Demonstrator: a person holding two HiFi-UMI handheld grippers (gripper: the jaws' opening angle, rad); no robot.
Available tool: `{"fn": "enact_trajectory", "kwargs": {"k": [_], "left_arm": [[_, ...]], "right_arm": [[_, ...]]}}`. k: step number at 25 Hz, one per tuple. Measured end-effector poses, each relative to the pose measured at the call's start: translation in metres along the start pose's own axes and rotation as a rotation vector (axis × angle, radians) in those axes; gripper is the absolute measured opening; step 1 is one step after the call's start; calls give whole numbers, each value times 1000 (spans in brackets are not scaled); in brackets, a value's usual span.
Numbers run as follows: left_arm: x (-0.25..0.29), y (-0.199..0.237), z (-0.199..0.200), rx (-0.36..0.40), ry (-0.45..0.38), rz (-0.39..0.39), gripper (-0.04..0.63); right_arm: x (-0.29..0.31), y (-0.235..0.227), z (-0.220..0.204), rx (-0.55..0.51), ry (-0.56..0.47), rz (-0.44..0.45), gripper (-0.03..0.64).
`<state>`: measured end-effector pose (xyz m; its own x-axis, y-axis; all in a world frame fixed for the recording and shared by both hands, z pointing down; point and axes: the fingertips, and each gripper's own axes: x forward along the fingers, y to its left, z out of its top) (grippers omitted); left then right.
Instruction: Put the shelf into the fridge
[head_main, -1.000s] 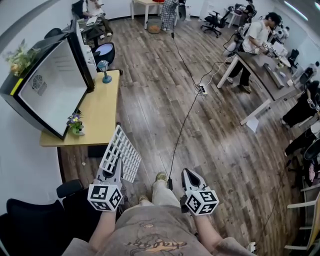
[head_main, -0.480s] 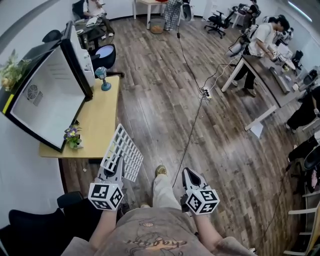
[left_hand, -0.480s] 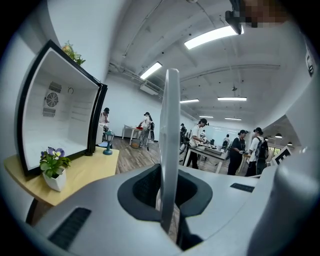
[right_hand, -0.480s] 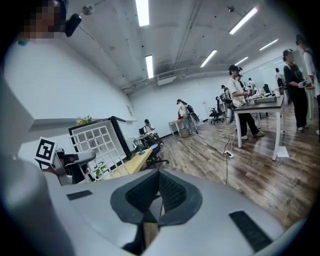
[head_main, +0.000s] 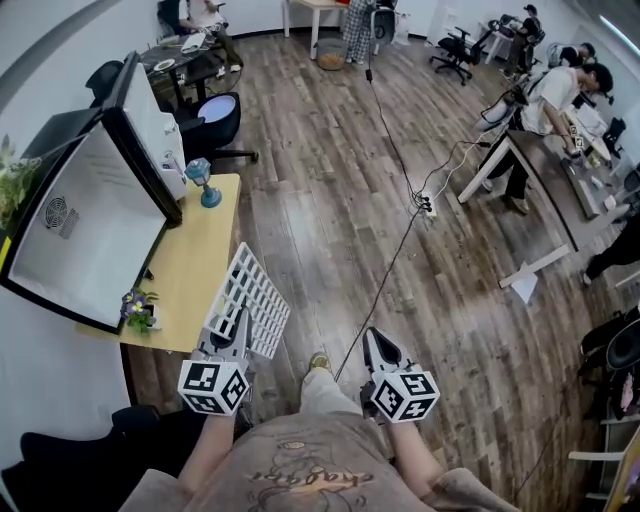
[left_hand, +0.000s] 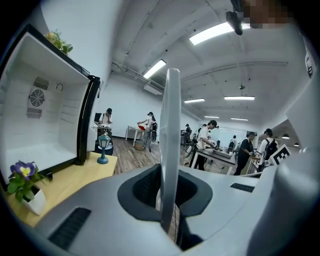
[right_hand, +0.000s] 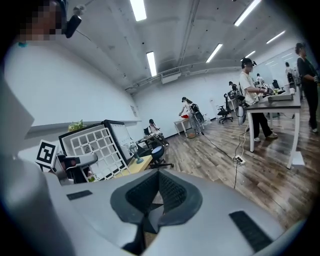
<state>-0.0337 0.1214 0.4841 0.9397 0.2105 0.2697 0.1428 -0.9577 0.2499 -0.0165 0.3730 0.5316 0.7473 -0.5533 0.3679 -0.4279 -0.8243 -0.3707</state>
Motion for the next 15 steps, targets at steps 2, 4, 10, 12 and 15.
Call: {"fn": "enact_trajectory", "kwargs": {"k": [2,4,10,12,15], "left_arm": [[16,1,6,-2,0,15,43],[28,3,11,-7,-2,34,44],[53,6,21,-13,-12,92,44],[58,6,23,-7,-11,106,43],[63,8,25,-6,-3,120,44]], "right_arm": [[16,-10,14,-5,3,16,-2],[30,-19,27,-9,6,34,-2],[67,-36,45,-21,37,98,-2],[78,-39,51,-28,44,117,-2],[90,-39,58,-29,53,135,-2]]}}
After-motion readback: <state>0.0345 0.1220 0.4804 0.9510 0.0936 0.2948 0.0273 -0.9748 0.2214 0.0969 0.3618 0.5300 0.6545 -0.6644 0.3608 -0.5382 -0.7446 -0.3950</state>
